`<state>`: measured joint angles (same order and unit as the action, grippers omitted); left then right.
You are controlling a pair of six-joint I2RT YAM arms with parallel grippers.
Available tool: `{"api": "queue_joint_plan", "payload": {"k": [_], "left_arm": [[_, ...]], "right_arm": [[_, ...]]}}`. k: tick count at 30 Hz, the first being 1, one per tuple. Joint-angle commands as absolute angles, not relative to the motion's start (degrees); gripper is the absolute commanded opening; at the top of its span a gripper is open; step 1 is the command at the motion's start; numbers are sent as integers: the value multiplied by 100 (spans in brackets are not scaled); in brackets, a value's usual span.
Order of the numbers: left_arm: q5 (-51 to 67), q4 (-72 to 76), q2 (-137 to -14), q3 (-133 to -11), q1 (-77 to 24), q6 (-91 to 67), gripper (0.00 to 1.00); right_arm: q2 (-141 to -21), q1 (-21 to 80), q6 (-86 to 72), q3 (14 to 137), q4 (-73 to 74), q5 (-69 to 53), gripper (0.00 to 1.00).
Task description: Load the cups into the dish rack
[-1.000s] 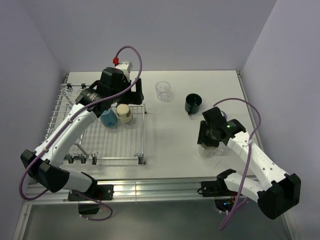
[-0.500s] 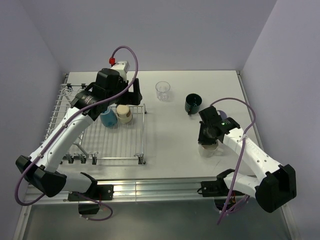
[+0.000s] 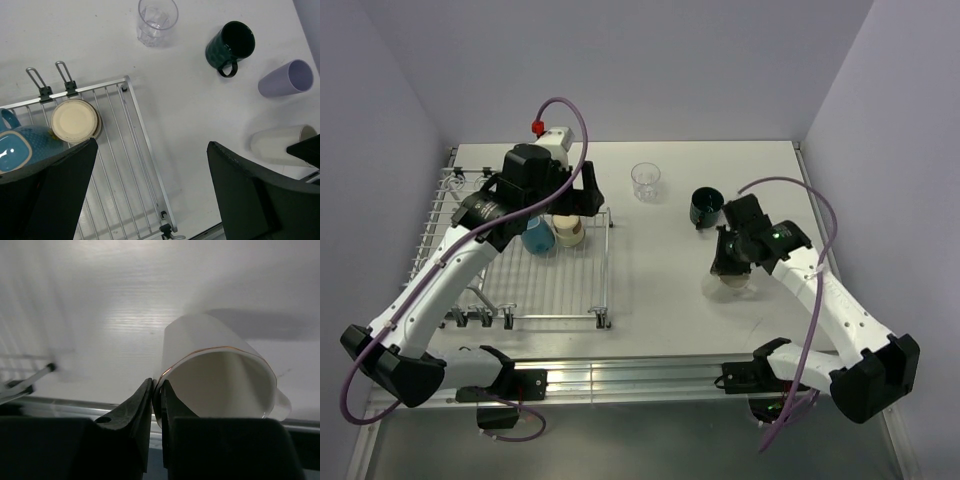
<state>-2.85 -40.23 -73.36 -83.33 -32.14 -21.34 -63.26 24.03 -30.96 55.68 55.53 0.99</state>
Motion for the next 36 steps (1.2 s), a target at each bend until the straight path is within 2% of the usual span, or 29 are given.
{"api": "queue_joint_plan", "payload": {"k": [1, 8, 17, 25, 33, 36], "left_arm": [[131, -3534, -7084, -8253, -3243, -2329, 99], [939, -2920, -6961, -8069, -3234, -2540, 99], [2143, -1373, -6873, -7217, -3243, -3076, 99], [3277, 701, -6820, -6426, -3234, -2910, 99], [4104, 1651, -6855, -6109, -3234, -2593, 99], [4350, 2038, -6864, -6012, -3234, -2646, 99]], "right_arm": [[-6310, 2426, -2997, 6801, 5282, -693, 0], [-6635, 2417, -3093, 7926, 4870, -1572, 0], [-6776, 2118, -3673, 8525, 3808, -3144, 0], [-6601, 1819, -4877, 8245, 2339, -4561, 0], [-6539, 1749, -5782, 7982, 1355, -5316, 0], [-6487, 1732, -6414, 7605, 530, -5589, 0]]}}
